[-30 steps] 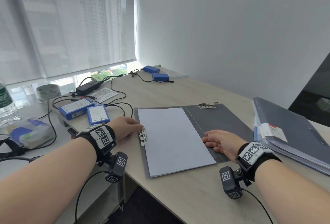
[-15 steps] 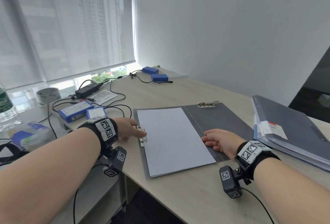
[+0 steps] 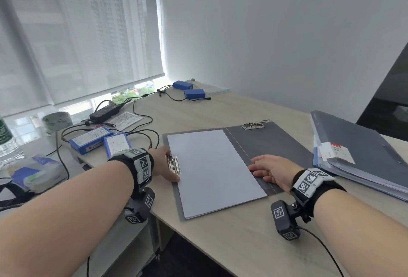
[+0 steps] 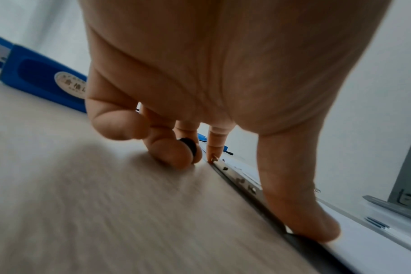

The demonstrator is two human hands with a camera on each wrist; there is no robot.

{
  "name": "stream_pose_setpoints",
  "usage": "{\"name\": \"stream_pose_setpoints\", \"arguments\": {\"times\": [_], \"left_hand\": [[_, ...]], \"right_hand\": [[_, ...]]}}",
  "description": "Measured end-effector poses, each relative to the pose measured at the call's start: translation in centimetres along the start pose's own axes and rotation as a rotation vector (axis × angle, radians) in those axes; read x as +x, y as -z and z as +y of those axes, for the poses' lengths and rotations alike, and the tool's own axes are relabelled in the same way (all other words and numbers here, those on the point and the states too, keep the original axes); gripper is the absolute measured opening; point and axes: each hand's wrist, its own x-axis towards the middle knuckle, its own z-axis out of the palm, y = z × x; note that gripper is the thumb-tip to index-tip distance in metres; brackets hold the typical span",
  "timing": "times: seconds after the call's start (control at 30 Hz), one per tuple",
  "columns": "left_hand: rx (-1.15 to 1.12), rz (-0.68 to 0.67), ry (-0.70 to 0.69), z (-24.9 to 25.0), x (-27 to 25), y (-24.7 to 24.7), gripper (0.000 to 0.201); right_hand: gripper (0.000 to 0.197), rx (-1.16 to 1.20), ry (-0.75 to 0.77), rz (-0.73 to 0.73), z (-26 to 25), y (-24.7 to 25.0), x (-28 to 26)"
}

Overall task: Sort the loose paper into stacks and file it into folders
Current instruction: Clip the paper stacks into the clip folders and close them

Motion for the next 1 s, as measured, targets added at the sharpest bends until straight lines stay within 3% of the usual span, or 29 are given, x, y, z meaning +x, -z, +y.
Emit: {"name": "stream_pose_setpoints", "arguments": {"times": [0.3,0.47,0.53,0.63,0.77,1.0], "left_hand": [[-0.067,-0.009,-0.027,-0.5,-0.2,0.3,0.095],[-0.173,0.103,-0.059,-0.1,-1.5,0.5,0.097],[-0.225,0.175,-0.095,0.7,-2.4,0.8,0.084],[-0.360,0.219,-0.201,3.3,-4.2,0.9,0.047],[-0.555,0.107,-0.353,9.1,-7.4,-1.0,0.013],[-0.871,-0.289,-0.519,23.1,-11.9,-8.4,0.013]], "right_hand": [[0.016,0.010,0.015,0.003,0.1,0.1,-0.2],[0.013,0.012,0.062,-0.003,0.0,-0.1,-1.3],[0.010,0.022,0.075,0.008,0.0,-0.1,-2.0],[0.013,0.020,0.115,0.053,0.4,0.5,-3.6],[0.018,0.060,0.180,0.128,1.8,2.5,-7.9],[0.020,0.131,0.162,0.325,6.5,9.2,-17.0]]}}
